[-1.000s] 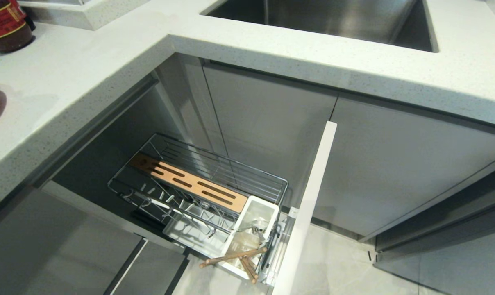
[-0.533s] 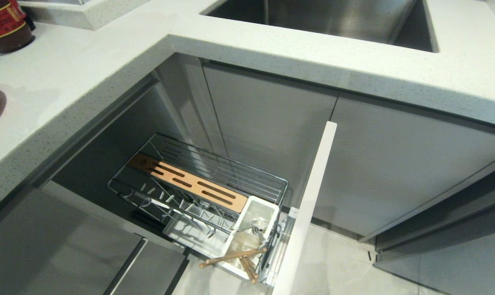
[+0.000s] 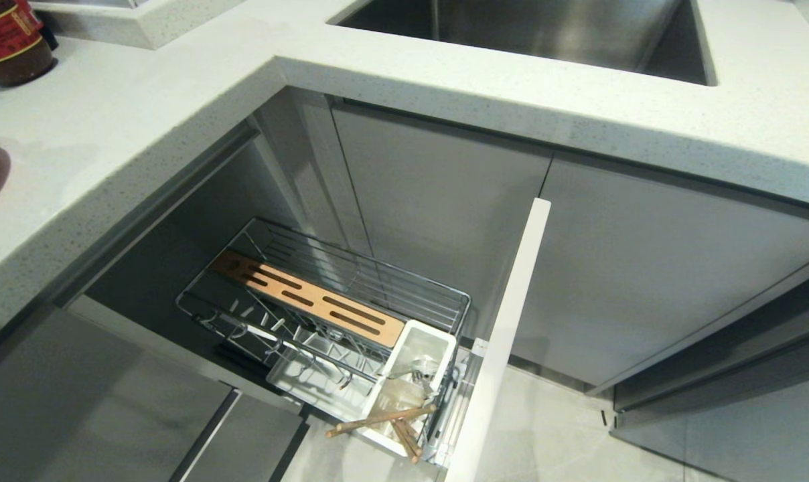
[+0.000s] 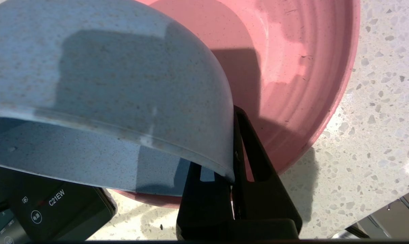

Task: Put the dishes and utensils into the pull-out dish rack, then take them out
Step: Take the bowl out of the cupboard

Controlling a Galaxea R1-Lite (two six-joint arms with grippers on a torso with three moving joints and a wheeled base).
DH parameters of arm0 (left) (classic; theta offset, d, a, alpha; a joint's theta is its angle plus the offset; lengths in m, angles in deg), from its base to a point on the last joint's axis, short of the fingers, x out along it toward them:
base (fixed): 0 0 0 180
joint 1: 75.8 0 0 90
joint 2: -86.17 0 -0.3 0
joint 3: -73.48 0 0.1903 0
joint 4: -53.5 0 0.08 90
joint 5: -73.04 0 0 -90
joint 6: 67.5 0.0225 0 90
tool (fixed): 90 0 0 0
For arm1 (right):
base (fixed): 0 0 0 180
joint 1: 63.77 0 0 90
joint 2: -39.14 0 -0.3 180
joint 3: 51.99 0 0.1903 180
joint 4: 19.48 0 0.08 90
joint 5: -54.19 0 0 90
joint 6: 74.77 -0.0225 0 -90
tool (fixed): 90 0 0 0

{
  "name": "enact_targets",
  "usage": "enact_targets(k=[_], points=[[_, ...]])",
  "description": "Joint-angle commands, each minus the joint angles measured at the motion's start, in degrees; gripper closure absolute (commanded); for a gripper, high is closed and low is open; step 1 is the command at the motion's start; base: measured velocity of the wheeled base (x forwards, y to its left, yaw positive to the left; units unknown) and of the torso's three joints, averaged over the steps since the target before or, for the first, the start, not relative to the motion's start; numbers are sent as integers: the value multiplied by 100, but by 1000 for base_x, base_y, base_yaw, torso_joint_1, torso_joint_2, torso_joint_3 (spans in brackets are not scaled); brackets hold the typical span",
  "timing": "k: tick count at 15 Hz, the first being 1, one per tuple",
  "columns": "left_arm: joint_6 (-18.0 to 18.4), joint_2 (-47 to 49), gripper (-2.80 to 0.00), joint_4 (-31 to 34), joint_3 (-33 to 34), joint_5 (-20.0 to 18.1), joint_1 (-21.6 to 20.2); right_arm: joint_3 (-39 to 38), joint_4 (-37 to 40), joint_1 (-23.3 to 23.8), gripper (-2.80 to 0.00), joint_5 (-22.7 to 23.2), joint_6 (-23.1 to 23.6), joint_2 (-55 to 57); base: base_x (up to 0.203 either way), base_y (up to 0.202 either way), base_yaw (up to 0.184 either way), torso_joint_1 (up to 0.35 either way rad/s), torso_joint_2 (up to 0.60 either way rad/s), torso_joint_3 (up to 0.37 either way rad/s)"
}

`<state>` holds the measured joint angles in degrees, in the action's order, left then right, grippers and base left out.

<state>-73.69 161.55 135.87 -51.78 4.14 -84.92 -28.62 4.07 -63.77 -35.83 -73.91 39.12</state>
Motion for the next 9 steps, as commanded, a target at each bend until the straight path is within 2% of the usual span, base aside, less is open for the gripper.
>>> enact_targets(k=[1, 3, 4, 9], points=[[-5, 29, 0, 32, 4, 17, -2, 0, -1, 0, 0, 2, 3, 2, 0, 0, 0, 0, 0, 0], [-5, 38, 0, 41, 4, 17, -2, 0, -1, 9, 0, -6, 3, 2, 0, 0, 0, 0, 0, 0], [-5, 38, -280, 32, -5, 17, -2, 0, -1, 0, 0, 0, 6, 2, 0, 0, 0, 0, 0, 0], [-14, 47, -280, 24, -40, 17, -2, 0, -1, 1, 0, 2, 3, 2, 0, 0, 0, 0, 0, 0]])
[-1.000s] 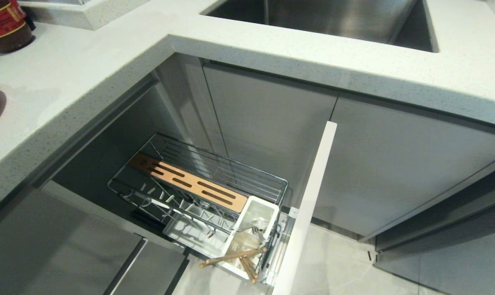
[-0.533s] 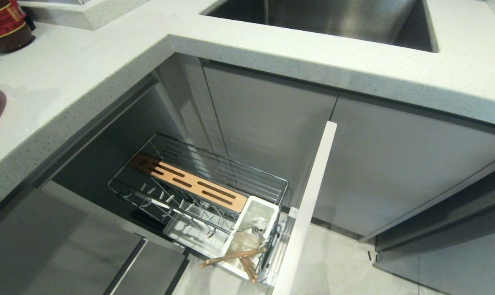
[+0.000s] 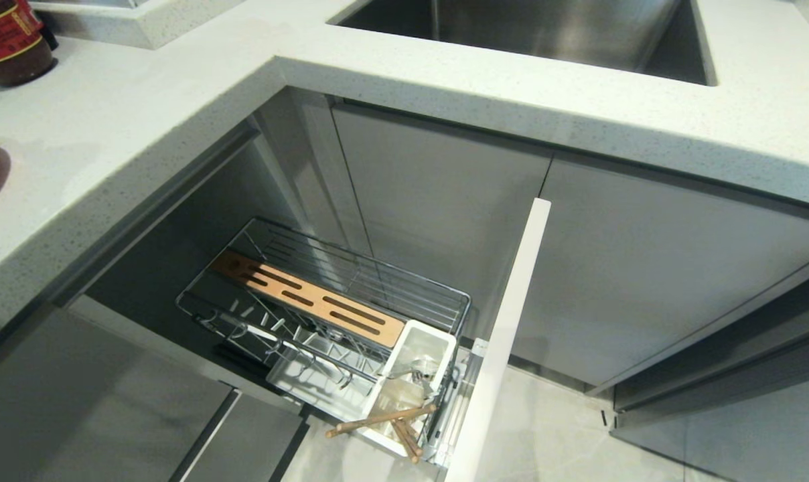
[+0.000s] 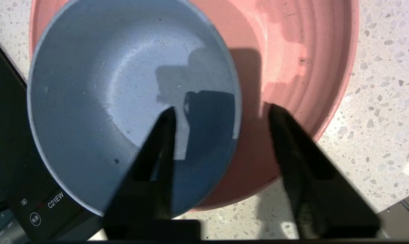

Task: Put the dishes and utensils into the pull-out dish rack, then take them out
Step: Take the bowl out of the cupboard, then take the spoon out of the cupboard

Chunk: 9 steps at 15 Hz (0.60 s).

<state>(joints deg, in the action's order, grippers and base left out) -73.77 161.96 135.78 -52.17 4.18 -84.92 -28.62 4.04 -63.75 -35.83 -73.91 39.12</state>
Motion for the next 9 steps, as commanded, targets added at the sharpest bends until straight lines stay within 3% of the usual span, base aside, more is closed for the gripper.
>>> enact_targets(k=[1, 6, 9], points=[[-5, -3, -280, 24, -1, 22, -2, 0, 2, -1, 0, 0, 7, 2, 0, 0, 0, 0, 0, 0], [-244, -160, -280, -125, -80, 48, -14, 0, 2, -2, 0, 2, 3, 2, 0, 0, 0, 0, 0, 0], [-357, -446, -280, -834, -32, 48, -49, 0, 2, -2, 0, -6, 3, 2, 0, 0, 0, 0, 0, 0]])
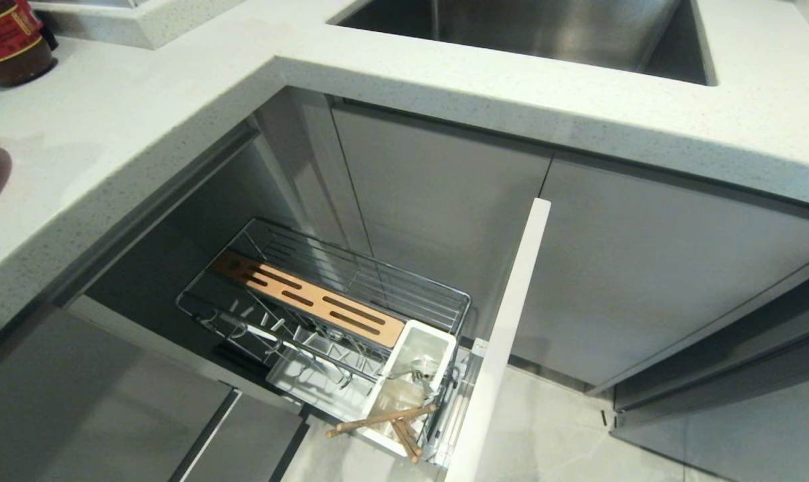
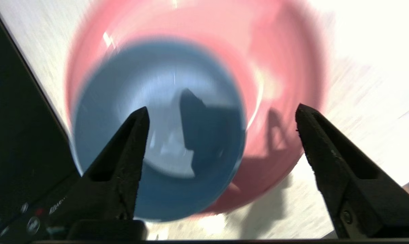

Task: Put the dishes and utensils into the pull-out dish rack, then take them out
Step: Take the spoon out of the cupboard

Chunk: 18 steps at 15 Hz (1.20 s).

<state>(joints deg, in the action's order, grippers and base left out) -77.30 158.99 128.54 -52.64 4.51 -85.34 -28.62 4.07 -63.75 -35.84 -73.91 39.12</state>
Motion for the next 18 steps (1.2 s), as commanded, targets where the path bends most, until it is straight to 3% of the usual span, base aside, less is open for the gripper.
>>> enact_targets(k=[1, 3, 4, 9, 11, 14, 18], points=[[-157, -233, -280, -526, 38, 15, -15, 0, -1, -2, 0, 2, 3, 2, 0, 0, 0, 0, 0, 0], [-402, -457, -280, -1173, 92, 25, -74, 0, -1, -1, 0, -1, 3, 2, 0, 0, 0, 0, 0, 0], [-513, -536, 0, -1510, 155, 47, -81, 0, -1, -2, 0, 3, 3, 2, 0, 0, 0, 0, 0, 0], [-1131, -795, 0, -2559, 230, 74, -18, 0, -1, 0, 0, 2, 3, 2, 0, 0, 0, 0, 0, 0], [-1458, -862, 0, -2851, 241, 53, 243, 0, -1, -2, 0, 2, 3, 2, 0, 0, 0, 0, 0, 0], [-2036, -939, 0, -3063, 185, 56, 1101, 0, -1, 1, 0, -1, 3, 2, 0, 0, 0, 0, 0, 0], [-2291, -1020, 0, -2973, 363, 68, 2602, 0, -1, 5, 0, 2, 3, 2, 0, 0, 0, 0, 0, 0]])
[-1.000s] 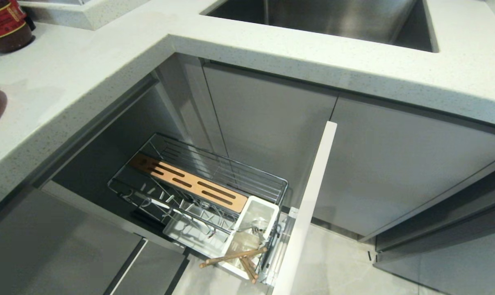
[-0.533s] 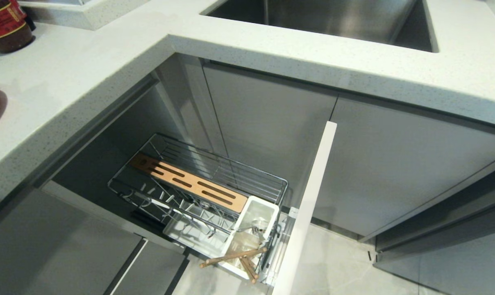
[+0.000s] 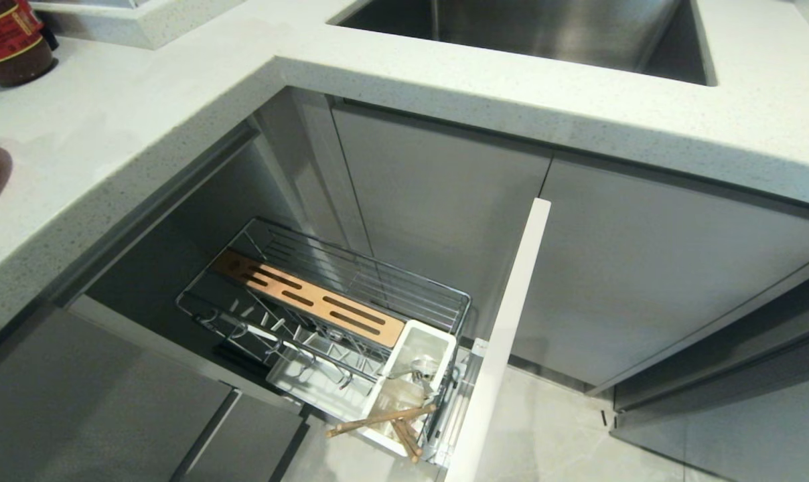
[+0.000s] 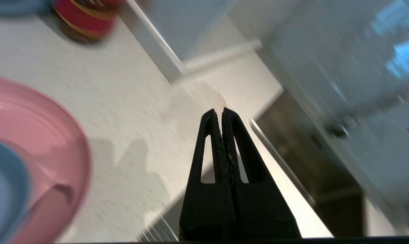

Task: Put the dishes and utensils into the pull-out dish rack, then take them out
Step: Take the spoon out of the cupboard

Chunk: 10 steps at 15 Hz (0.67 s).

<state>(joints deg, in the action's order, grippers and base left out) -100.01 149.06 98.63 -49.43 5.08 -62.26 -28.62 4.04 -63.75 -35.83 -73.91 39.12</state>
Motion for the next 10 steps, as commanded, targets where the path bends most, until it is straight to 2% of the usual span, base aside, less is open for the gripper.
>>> enact_targets(k=[1, 7, 10], points=[[-59, -9, 0, 104, 108, 11, 597, 0, 2, -2, 0, -1, 3, 2, 0, 0, 0, 0, 0, 0], [-585, 437, 0, 917, 331, 91, 2381, 0, 2, 0, 0, 1, 3, 2, 0, 0, 0, 0, 0, 0], [-768, 915, 0, 960, 785, 661, 3156, 0, 2, 0, 0, 2, 3, 2, 0, 0, 0, 0, 0, 0]])
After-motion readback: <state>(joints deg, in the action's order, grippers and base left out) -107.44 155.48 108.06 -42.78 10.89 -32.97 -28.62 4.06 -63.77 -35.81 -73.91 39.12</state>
